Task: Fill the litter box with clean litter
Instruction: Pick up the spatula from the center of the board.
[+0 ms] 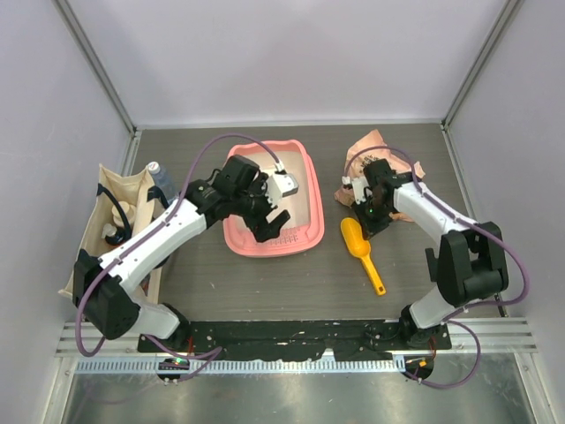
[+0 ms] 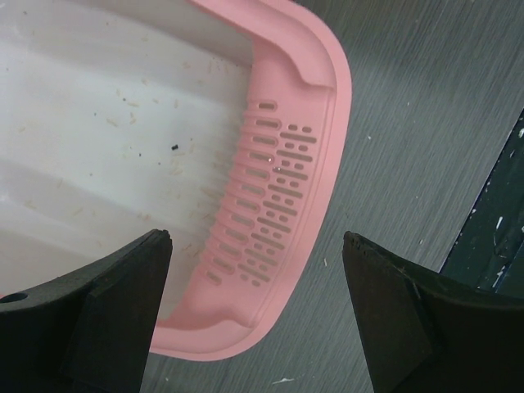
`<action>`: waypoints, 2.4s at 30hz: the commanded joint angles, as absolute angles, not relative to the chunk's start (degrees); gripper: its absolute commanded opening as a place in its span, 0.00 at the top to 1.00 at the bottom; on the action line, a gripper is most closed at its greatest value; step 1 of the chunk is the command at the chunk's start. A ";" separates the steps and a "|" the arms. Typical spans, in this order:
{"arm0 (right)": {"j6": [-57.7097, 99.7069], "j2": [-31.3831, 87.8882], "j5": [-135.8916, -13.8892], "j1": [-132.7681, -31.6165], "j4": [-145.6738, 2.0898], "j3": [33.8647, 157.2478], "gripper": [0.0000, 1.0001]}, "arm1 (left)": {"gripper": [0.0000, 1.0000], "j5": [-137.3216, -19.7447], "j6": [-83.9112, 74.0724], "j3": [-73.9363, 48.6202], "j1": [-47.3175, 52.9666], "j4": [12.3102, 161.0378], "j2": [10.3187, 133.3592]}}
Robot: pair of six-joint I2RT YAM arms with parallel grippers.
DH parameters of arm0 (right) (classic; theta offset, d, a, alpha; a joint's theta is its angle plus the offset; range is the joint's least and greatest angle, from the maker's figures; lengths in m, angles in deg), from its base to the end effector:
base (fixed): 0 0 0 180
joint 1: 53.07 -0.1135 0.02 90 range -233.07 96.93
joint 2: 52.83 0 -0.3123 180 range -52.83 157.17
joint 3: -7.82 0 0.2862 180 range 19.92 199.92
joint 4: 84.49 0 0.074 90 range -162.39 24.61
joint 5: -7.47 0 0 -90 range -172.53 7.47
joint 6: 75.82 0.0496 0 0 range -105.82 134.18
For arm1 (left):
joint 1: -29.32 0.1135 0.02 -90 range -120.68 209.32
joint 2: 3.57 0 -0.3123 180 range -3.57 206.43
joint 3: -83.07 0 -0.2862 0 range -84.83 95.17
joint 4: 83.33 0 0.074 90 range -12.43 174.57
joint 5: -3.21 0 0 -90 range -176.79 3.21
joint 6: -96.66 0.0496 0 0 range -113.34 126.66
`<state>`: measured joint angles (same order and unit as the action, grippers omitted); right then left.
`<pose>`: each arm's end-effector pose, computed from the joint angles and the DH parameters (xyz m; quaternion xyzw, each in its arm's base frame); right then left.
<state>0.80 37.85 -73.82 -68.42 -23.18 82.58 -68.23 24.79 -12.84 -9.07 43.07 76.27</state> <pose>0.3125 0.0936 0.2273 -0.2540 0.9579 0.0774 0.1096 0.2482 -0.2168 0.3503 0.4875 0.7886 -0.2092 0.3109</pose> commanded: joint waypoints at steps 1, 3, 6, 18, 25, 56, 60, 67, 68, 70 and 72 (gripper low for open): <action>-4.88 28.85 -70.59 -68.27 -19.23 85.47 0.99 | 0.11 -63.51 21.96 -7.06 -10.31 46.07 77.55; -6.81 27.07 -69.79 -69.06 -18.69 87.59 0.99 | 0.11 -62.37 20.21 -5.12 -10.84 46.77 78.60; -9.10 25.13 -67.76 -70.81 -17.89 92.68 0.99 | 0.09 -59.99 14.94 -0.03 -10.84 48.62 81.77; -12.53 24.86 -62.84 -75.74 -16.75 103.50 0.99 | 0.04 -51.55 -10.56 7.11 -10.84 60.39 90.47; -11.57 25.57 -64.34 -77.50 -18.07 105.79 0.99 | 0.19 -52.34 -13.37 7.99 -10.49 60.84 92.76; -4.36 10.37 -43.52 -61.33 -33.70 95.52 0.00 | 1.00 -36.01 -36.12 3.33 3.39 81.02 92.50; -3.39 10.36 -39.92 -61.59 -35.65 92.61 0.01 | 1.00 -31.34 -42.64 1.66 5.33 88.78 92.76; -8.56 15.02 -41.66 -63.87 -34.16 94.01 0.05 | 1.00 -28.26 -47.04 0.25 6.38 94.76 93.29; -9.88 15.46 -41.75 -64.31 -32.50 94.36 0.08 | 1.00 -28.35 -47.21 0.16 6.38 95.11 93.29; -11.91 16.78 -42.36 -65.71 -30.82 95.33 0.18 | 1.00 -28.26 -47.30 0.16 6.56 95.21 93.38; -14.11 17.66 -42.28 -65.98 -28.28 97.34 0.51 | 1.00 -28.35 -47.04 0.25 6.82 94.94 93.29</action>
<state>-8.91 16.91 -42.52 -64.75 -31.35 92.91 -31.88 -44.39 0.10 6.17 90.20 93.47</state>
